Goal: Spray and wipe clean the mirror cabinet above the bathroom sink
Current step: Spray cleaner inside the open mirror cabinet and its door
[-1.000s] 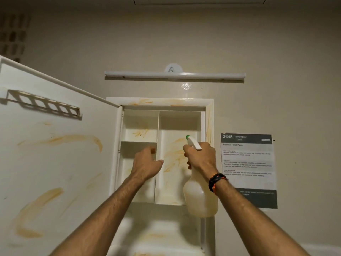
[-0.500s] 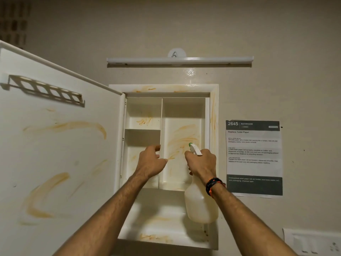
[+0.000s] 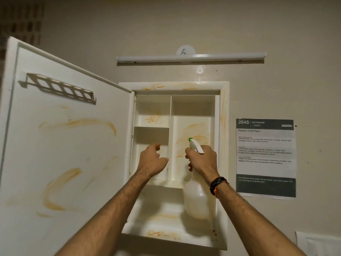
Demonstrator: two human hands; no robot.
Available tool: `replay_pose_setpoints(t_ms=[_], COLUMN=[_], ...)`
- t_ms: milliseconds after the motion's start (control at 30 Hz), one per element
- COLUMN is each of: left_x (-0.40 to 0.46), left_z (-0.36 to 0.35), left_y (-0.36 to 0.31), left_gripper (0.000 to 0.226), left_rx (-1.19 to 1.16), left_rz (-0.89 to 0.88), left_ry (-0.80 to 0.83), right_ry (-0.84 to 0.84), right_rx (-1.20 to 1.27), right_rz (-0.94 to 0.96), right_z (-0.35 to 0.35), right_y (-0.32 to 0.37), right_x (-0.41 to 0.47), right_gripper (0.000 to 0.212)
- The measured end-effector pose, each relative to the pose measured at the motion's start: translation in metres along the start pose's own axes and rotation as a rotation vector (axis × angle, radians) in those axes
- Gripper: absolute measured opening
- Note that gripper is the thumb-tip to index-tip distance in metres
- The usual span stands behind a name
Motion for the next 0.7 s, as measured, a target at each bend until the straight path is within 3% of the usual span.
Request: replay_pose_setpoints(t_ms=[300, 567, 700], left_x=[0.007, 0.012, 0.012], left_z=[0.076, 0.087, 0.082], left_y=[0.036, 0.049, 0.053], left_gripper=[0.066, 0.067, 0.068], left_rx=[0.072, 0.102, 0.122], left_rz=[0.059, 0.079, 0.07], left_ry=[-0.158, -0.15, -0.142], right_ry=[0.104, 0.048, 0.111], right_rx=[0.026, 0.004, -0.027], right_rz=[0.102, 0.126, 0.08], right_z=[-0.069, -0.083, -0.086], right_y=[0.052, 0.07, 0.056], right_x=[0.012, 0.019, 0.018], right_gripper=[0.02, 0.022, 0.026])
Point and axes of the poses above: each hand's wrist, its own x-axis towards the middle knuckle, its own z-axis out of the back of the hand, y = z × x, the point moved 10 cm from there along x, towards the middle knuckle, and after that the axes turned 6 degrees about x, right-handed, at the moved point
